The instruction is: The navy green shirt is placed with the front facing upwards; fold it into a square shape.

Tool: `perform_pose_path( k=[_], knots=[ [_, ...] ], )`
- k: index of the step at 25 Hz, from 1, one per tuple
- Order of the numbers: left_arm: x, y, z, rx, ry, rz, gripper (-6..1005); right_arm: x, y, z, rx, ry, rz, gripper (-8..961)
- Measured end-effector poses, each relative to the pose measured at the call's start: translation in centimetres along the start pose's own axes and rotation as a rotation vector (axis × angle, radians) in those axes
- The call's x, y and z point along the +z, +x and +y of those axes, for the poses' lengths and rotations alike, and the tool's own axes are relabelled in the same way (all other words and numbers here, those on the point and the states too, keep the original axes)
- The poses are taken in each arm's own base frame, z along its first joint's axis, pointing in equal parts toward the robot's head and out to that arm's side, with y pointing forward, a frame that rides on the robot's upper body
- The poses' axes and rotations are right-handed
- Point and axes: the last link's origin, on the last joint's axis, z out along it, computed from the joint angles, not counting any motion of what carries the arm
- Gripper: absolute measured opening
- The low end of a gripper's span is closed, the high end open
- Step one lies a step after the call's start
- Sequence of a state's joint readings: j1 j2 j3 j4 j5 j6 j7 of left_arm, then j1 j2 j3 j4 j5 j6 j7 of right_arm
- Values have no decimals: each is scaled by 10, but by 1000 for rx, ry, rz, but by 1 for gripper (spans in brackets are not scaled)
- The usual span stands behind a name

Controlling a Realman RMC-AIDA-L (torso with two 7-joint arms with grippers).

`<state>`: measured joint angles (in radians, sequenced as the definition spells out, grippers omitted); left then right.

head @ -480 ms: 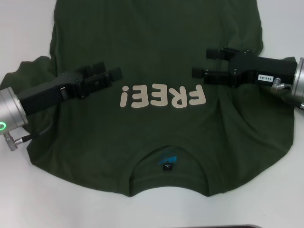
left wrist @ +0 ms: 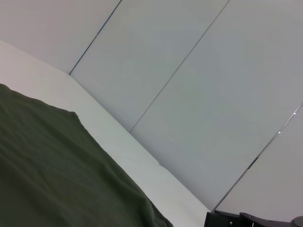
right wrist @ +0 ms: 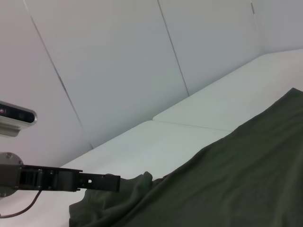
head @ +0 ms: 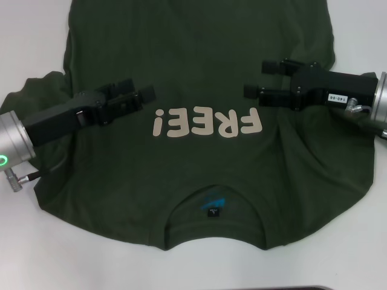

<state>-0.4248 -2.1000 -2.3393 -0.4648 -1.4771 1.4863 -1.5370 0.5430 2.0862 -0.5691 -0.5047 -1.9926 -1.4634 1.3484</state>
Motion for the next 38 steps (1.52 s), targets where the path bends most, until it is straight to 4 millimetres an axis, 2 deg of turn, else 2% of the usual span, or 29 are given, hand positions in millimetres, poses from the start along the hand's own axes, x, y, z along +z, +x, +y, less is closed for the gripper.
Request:
perform_pose_path(
  k=[10, 16, 22, 30, 38],
  knots=[
    [-1, 1, -1, 3, 4, -2, 887, 0, 0, 0, 0, 0, -1, 927],
    [-9, 6, -14, -2, 75, -6, 888, 0, 0, 0, 0, 2, -3, 927],
    [-29, 14, -30, -36, 161, -8, 887, 1, 1, 0, 7, 2, -2, 927],
    [-73, 32, -57, -81, 357, 10, 888, 0, 3, 0, 16, 4, -5, 927],
    [-100, 38, -68, -67, 443, 4, 887, -2, 5, 1, 24, 7, -7, 927]
  ],
)
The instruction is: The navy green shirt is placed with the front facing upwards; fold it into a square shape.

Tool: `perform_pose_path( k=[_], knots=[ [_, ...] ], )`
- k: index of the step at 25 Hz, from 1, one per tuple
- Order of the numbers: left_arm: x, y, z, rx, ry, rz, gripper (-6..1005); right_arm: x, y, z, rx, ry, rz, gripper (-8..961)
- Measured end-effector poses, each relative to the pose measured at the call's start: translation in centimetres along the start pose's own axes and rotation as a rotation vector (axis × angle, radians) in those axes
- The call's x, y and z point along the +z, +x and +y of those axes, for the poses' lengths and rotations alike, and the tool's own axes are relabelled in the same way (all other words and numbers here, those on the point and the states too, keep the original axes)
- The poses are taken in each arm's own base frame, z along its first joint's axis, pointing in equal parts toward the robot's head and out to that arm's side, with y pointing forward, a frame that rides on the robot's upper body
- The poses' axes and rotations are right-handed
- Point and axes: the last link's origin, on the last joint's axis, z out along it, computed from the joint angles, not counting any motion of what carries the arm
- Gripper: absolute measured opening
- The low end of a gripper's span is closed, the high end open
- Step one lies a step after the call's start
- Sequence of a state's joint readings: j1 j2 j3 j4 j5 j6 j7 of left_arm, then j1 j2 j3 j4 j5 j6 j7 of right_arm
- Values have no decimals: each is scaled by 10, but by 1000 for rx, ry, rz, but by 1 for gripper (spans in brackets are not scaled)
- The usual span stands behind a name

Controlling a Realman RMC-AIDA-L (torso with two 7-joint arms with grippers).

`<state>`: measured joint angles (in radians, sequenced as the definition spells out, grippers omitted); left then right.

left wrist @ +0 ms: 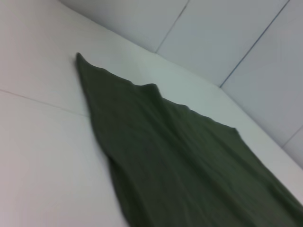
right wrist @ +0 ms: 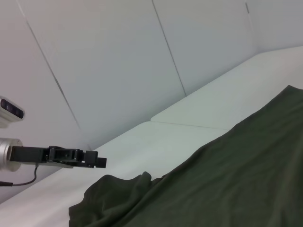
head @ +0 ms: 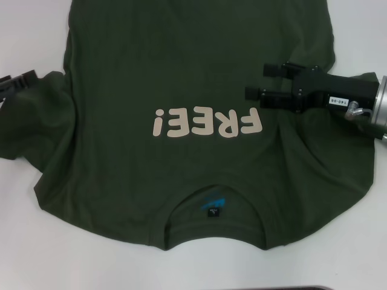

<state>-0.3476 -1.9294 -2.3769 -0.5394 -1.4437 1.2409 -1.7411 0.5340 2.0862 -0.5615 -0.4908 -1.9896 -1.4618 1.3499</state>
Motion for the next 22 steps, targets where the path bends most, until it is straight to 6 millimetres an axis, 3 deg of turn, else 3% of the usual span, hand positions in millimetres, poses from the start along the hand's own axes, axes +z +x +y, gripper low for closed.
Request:
perform_pose_path(
  k=[9, 22],
  knots=[
    [-10, -3, -15, 23, 81, -35, 888, -1, 0, 0, 2, 0, -1, 927],
    [-12, -12, -20, 43, 114, -96, 885, -1, 1, 1, 4, -3, -2, 927]
  ],
)
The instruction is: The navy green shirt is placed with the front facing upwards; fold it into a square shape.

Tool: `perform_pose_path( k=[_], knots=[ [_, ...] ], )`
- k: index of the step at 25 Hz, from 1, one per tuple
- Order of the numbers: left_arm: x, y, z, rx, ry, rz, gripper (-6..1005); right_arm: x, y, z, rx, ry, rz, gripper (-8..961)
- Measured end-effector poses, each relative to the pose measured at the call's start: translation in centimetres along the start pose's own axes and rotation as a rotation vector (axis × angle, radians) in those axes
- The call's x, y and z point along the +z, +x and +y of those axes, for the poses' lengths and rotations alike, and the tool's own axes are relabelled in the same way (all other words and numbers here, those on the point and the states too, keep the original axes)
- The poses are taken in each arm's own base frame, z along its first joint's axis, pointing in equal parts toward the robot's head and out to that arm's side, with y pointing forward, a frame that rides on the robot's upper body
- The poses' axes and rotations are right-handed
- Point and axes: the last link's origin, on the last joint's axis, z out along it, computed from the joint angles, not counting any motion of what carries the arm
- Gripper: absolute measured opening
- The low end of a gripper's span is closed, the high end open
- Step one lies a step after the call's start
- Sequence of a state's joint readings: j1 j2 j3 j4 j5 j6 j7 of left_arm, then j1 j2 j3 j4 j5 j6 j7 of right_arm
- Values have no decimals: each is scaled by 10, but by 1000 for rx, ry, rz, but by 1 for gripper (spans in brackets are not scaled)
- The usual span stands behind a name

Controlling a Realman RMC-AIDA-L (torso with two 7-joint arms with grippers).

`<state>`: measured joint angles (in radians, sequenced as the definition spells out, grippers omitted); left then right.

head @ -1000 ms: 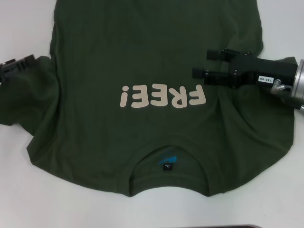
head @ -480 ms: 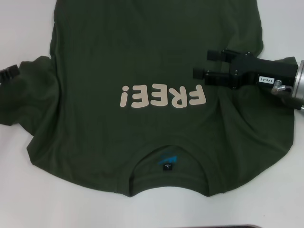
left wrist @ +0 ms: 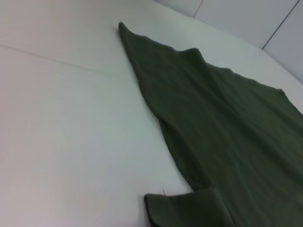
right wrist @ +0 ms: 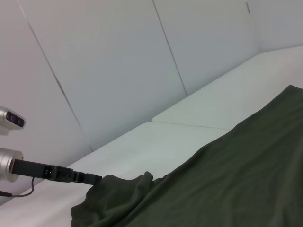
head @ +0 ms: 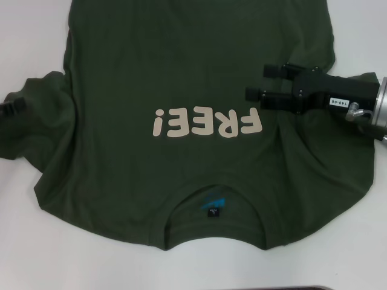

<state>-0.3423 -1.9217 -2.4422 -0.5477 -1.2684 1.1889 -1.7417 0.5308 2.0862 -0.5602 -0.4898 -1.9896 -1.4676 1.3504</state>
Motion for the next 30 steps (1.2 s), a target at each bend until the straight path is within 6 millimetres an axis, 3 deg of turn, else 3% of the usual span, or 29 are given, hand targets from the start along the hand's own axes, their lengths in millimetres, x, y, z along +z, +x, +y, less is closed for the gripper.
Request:
perform_pose_path(
  k=[30],
  knots=[
    [5, -8, 6, 18, -21, -57, 885, -1, 1, 1, 6, -2, -2, 928]
  ],
)
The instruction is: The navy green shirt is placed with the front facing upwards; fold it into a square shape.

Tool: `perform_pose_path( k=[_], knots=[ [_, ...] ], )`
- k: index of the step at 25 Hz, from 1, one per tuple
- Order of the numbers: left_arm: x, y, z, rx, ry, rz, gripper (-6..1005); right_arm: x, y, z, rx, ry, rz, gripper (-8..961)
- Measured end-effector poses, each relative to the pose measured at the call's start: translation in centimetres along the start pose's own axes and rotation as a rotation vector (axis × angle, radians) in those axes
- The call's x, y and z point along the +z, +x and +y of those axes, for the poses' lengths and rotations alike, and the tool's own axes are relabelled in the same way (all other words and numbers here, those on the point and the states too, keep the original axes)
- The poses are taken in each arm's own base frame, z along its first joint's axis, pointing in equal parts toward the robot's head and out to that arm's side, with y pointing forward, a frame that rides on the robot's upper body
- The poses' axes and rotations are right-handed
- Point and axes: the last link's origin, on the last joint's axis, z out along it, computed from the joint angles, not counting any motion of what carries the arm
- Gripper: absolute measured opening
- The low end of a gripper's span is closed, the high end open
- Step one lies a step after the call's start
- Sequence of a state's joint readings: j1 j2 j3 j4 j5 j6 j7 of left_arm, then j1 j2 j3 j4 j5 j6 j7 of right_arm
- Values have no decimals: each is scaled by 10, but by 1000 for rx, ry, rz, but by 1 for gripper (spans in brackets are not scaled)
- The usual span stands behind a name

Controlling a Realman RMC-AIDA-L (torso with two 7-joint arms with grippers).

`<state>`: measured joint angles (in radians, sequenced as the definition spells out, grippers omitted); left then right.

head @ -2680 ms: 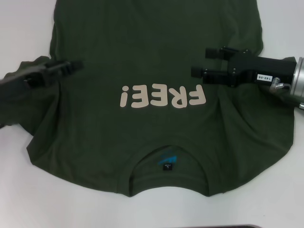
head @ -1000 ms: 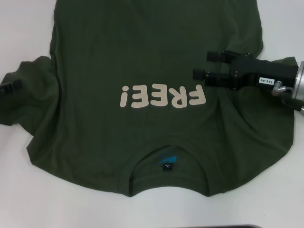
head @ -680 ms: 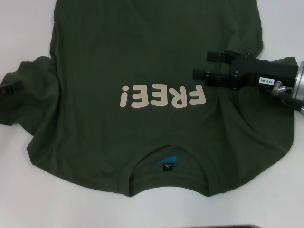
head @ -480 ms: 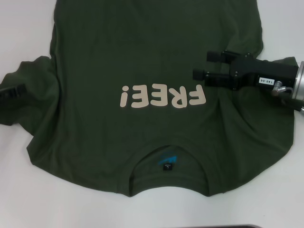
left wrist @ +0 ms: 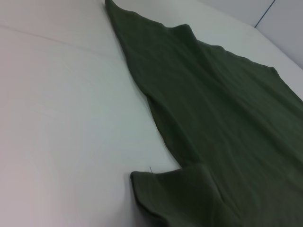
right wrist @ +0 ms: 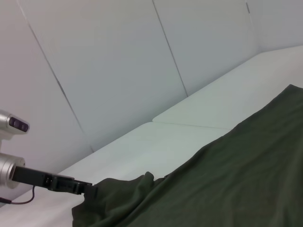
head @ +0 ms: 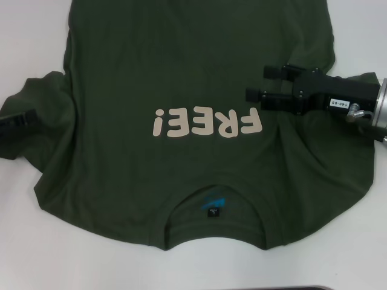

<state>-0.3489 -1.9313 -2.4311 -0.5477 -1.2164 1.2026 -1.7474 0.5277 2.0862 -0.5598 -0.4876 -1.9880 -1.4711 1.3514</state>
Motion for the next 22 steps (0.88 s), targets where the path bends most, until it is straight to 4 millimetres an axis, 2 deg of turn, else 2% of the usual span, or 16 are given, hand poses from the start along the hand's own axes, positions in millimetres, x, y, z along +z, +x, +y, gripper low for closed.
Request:
perform_pose_path(
  k=[6, 12, 17, 22],
  knots=[
    [-1, 5, -1, 11, 15, 19, 885, 0, 0, 0, 0, 0, 0, 928],
    [-2, 5, -4, -5, 38, 24, 763, 0, 0, 0, 0, 1, -1, 928],
    [0, 3, -4, 8, 38, -3, 540, 0, 0, 0, 0, 2, -2, 928],
    [2, 5, -1, 12, 32, -1, 389, 0, 0, 0, 0, 1, -2, 928]
  ],
)
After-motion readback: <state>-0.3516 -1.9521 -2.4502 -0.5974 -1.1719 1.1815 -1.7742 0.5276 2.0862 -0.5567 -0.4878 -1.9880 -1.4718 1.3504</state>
